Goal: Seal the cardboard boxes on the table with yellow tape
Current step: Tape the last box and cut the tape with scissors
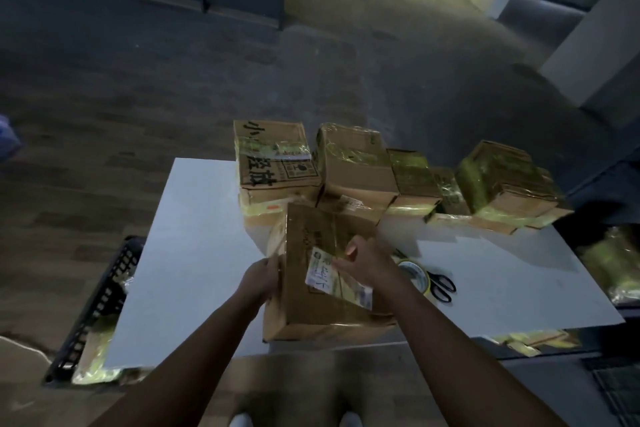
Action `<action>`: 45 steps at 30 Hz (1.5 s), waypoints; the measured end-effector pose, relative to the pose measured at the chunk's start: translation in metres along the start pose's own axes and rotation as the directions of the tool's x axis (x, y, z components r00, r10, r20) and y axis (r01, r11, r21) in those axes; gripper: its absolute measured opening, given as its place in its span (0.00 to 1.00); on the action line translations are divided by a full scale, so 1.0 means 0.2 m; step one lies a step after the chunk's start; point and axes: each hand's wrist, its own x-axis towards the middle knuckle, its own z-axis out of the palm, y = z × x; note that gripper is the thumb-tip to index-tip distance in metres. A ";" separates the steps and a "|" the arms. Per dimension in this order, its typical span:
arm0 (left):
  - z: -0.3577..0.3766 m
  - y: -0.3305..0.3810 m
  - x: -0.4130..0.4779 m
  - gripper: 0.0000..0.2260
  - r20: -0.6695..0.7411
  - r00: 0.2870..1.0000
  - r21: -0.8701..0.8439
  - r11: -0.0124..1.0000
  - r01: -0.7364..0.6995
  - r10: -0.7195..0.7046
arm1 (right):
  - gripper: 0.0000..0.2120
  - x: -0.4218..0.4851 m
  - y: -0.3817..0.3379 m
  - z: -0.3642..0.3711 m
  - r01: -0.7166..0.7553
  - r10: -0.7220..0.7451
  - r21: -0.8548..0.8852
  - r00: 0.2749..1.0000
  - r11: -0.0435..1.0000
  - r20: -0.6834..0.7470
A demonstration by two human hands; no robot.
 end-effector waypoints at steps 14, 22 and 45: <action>0.10 -0.04 0.04 0.17 -0.140 0.989 0.149 0.987 0.064 -0.043 | 0.42 -0.01 0.20 -0.02 -0.115 0.117 0.021 0.989 0.993 -0.089; 0.17 -0.02 0.05 0.15 -0.231 0.971 0.146 0.985 0.093 -0.058 | 0.27 0.00 0.26 -0.06 -0.133 0.114 0.188 0.988 0.973 0.108; 0.49 0.33 0.01 0.11 -0.166 0.946 0.419 0.888 -0.188 0.279 | 0.08 0.06 0.22 -0.35 0.278 -0.174 0.295 0.926 0.914 -0.336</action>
